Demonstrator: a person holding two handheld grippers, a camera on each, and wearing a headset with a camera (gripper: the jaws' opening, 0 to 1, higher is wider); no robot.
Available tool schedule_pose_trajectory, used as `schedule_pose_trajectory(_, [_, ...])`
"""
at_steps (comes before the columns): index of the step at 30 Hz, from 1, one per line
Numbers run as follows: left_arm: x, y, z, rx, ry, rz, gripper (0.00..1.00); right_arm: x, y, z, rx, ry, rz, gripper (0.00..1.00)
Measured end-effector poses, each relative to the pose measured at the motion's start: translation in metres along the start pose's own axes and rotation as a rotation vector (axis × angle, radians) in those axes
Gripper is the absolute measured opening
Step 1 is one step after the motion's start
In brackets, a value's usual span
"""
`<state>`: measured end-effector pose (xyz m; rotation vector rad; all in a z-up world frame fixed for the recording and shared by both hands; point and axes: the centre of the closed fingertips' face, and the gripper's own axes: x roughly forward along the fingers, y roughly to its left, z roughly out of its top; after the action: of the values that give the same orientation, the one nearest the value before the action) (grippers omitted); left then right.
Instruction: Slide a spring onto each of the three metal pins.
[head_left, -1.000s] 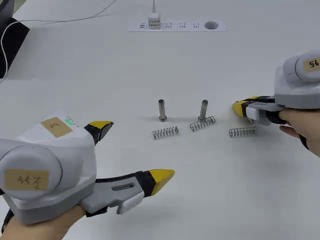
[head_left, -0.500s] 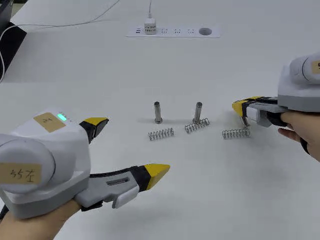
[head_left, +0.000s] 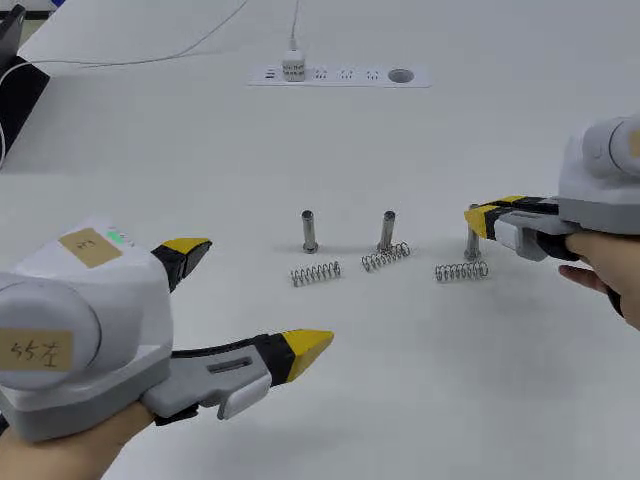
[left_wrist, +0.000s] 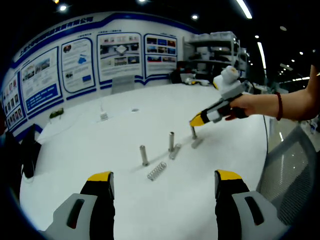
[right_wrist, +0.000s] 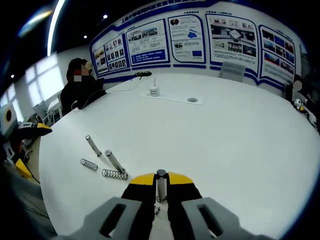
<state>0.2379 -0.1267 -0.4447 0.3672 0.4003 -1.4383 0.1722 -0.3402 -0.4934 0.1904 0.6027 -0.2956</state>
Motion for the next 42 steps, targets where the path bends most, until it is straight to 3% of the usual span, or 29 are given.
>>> schedule_pose_trajectory(16, [-0.001, 0.001, 0.000, 0.016, -0.005, 0.006, 0.83, -0.013, 0.006, -0.009, -0.112, 0.026, -0.042, 0.09])
schedule_pose_trajectory(27, [-0.001, 0.003, -0.001, 0.033, 0.003, 0.013, 0.81, -0.013, 0.007, -0.010, -0.093, 0.012, -0.044, 0.09])
schedule_pose_trajectory(35, [0.003, 0.009, -0.002, 0.055, 0.012, 0.011, 0.78, -0.020, 0.009, -0.002, -0.064, -0.048, -0.044, 0.23])
schedule_pose_trajectory(42, [0.013, 0.011, -0.006, 0.108, 0.032, -0.009, 0.72, -0.031, 0.017, 0.008, -0.061, -0.097, -0.003, 0.33])
